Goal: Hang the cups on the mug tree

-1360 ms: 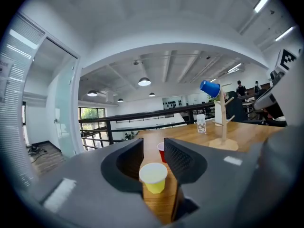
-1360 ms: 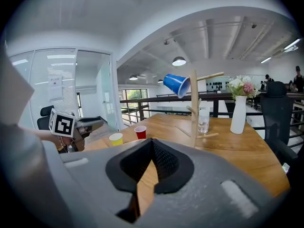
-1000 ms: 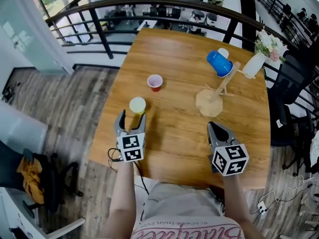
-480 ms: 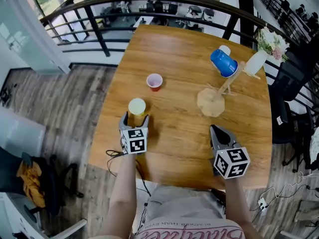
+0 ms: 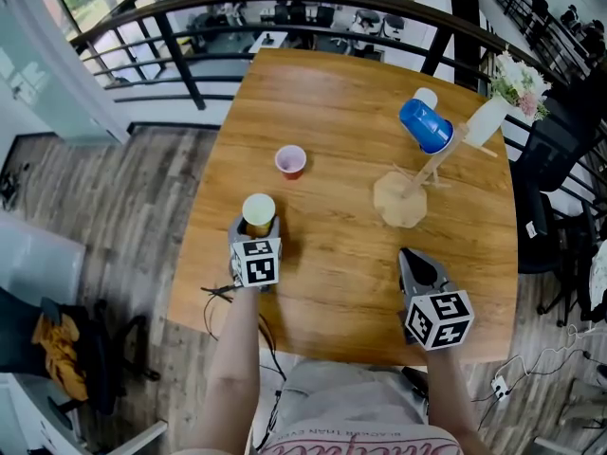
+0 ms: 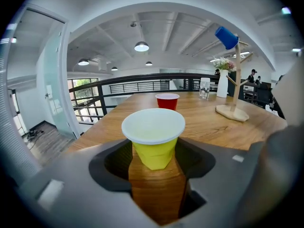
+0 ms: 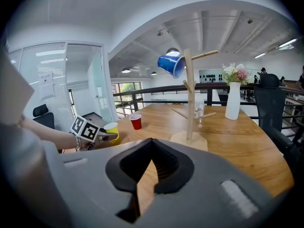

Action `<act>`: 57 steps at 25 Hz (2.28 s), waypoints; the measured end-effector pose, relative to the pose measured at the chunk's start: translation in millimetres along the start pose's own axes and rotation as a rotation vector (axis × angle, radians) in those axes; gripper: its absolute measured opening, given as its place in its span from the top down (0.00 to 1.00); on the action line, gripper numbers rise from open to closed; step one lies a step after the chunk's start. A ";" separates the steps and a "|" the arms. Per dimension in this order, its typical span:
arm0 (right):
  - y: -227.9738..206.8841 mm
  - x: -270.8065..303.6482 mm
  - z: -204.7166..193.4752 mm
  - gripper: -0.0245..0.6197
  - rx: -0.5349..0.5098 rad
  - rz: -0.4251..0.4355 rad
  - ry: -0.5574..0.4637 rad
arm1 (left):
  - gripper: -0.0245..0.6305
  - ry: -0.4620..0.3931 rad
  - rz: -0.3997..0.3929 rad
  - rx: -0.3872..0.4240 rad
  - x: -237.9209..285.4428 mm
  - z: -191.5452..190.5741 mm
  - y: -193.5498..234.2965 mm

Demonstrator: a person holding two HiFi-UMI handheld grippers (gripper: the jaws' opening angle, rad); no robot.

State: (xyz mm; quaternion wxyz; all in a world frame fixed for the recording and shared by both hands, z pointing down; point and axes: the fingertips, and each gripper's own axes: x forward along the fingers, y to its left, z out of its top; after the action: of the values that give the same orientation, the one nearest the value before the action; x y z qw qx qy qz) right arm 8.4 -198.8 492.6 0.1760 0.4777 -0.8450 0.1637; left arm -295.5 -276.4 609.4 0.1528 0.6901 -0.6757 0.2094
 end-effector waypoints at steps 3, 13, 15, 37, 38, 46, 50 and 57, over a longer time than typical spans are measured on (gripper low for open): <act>-2.1 -1.8 2.1 0.96 -0.001 0.000 -0.001 | 0.51 -0.006 -0.007 -0.007 -4.2 4.8 -0.8; -6.1 -14.6 22.7 0.96 -0.005 0.018 -0.041 | 0.51 -0.058 0.012 -0.005 -32.8 34.6 -5.7; -8.9 -17.3 26.8 0.96 -0.009 0.024 -0.050 | 0.51 -0.067 0.016 -0.009 -38.5 41.6 -9.5; -52.5 -41.4 66.1 0.96 0.058 0.022 -0.196 | 0.51 -0.252 0.008 0.115 -63.5 145.6 -60.0; -55.6 -42.2 68.4 0.96 0.060 0.021 -0.202 | 0.51 -0.255 0.001 0.122 -61.7 149.3 -65.3; -77.8 -43.2 74.0 0.96 0.080 0.009 -0.224 | 0.51 -0.253 -0.043 0.206 -45.9 170.5 -104.8; -89.6 -41.7 74.1 0.96 0.100 0.005 -0.228 | 0.51 -0.216 -0.044 0.307 -37.1 175.2 -121.9; -103.4 -39.5 68.5 0.96 0.140 0.005 -0.227 | 0.52 -0.122 -0.054 0.476 -18.0 166.5 -150.4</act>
State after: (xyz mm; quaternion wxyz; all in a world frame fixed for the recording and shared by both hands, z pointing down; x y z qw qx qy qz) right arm 107.3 -250.4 425.3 0.0452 0.5021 -0.8473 0.1674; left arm -131.9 -337.0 467.2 -0.0495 0.7357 -0.5968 0.3165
